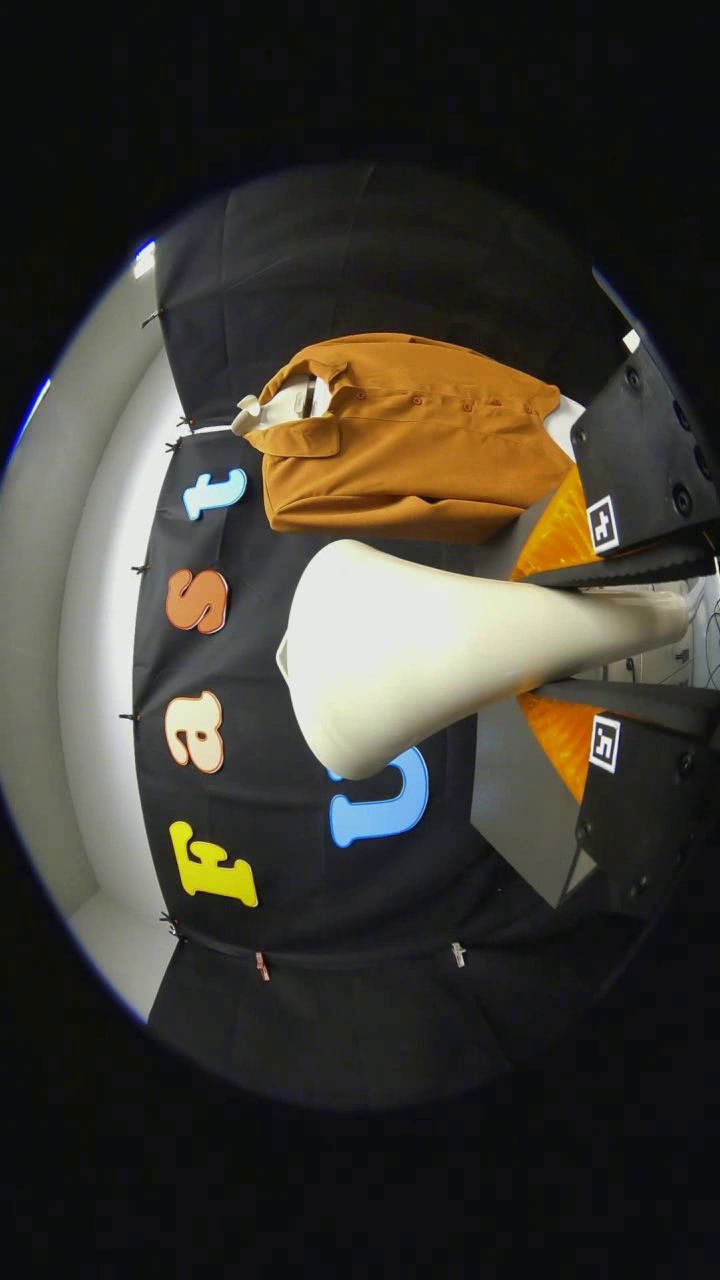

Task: Iron the clothes twice with a garment steamer, once on the left side and once on the right side.

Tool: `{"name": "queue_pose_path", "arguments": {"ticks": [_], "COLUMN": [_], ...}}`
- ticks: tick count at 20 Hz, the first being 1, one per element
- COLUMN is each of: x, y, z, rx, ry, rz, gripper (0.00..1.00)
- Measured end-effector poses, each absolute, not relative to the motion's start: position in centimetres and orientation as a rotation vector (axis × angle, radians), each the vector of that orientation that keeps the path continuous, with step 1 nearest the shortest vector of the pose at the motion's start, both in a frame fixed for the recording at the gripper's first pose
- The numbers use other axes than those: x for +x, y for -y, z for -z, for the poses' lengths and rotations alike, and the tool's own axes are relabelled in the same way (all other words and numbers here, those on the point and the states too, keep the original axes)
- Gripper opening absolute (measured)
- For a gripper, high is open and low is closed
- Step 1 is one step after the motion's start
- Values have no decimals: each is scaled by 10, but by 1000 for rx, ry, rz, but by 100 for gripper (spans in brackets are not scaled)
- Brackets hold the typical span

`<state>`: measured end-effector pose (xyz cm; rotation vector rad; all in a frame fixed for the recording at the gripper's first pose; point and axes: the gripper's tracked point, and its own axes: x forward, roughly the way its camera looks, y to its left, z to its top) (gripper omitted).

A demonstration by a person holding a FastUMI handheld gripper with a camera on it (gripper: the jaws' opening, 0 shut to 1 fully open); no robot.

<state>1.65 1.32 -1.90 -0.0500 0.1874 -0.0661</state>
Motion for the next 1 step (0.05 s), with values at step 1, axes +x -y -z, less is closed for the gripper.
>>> {"name": "queue_pose_path", "arguments": {"ticks": [1], "x": [16], "y": [-13], "z": [19], "rx": [-50], "ry": [-187], "rz": [68], "gripper": [44]}}
